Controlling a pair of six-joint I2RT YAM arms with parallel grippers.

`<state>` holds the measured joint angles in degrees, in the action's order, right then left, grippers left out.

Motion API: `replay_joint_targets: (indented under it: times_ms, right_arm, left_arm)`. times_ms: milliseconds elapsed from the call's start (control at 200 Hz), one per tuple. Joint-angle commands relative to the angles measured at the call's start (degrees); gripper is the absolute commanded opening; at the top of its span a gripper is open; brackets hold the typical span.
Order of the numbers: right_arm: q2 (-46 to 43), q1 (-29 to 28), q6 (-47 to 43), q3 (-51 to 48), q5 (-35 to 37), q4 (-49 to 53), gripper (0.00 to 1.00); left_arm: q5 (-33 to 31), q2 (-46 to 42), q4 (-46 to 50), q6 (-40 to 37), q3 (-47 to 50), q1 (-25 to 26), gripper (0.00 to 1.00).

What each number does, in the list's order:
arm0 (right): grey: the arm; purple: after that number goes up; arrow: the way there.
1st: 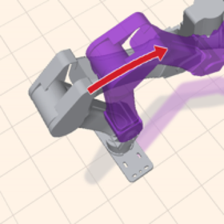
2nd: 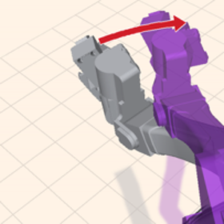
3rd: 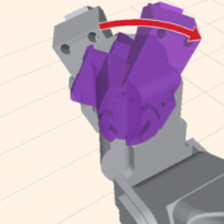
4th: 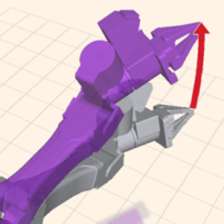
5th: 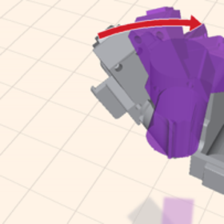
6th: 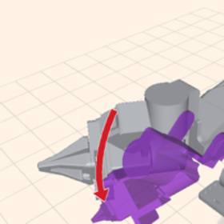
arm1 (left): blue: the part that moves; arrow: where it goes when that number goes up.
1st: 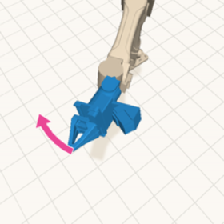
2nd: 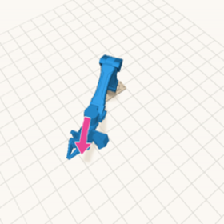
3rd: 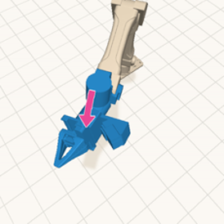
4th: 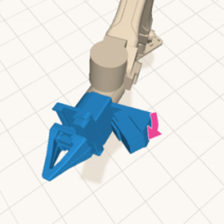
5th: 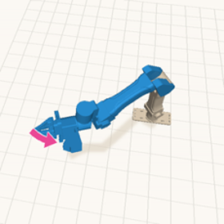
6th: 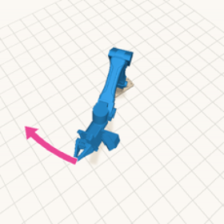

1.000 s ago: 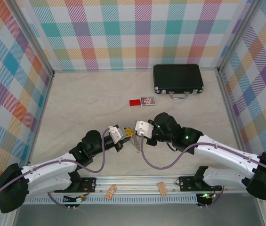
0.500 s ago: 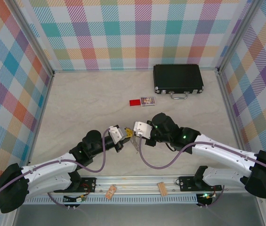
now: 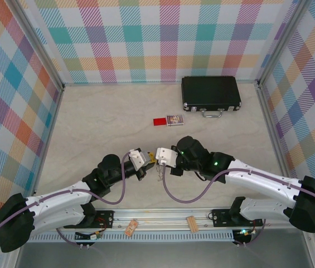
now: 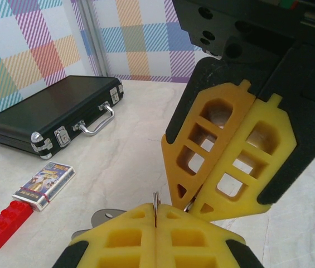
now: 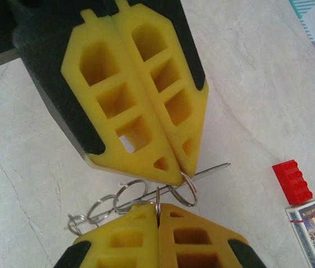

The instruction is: Put the keys on the keyring

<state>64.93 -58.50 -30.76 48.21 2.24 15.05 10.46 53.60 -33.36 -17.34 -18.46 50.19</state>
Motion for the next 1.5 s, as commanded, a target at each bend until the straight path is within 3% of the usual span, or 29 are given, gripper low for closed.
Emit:
replay_joint_targets:
  times_ms: [0, 230, 580, 1495]
  right_arm:
    - [-1.8, -0.4, -0.4, -0.9, 1.0, -2.5, 0.00]
    - [-3.9, -0.3, 0.2, -3.0, 2.6, -3.0, 0.00]
    - [-4.9, -0.3, 2.0, -3.6, 5.6, -5.3, 0.00]
    - [-3.6, -0.3, 0.8, -2.8, 3.0, -5.4, 0.00]
  left_arm:
    - [-0.4, -0.9, -3.2, 1.3, 0.0, 0.7, 0.00]
    - [-2.3, -1.3, -4.0, 1.9, 0.3, 0.7, 0.00]
    - [1.0, -0.8, -4.6, 1.7, 0.4, 0.7, 0.00]
    - [2.1, -0.9, -4.7, 1.5, 0.4, 0.7, 0.00]
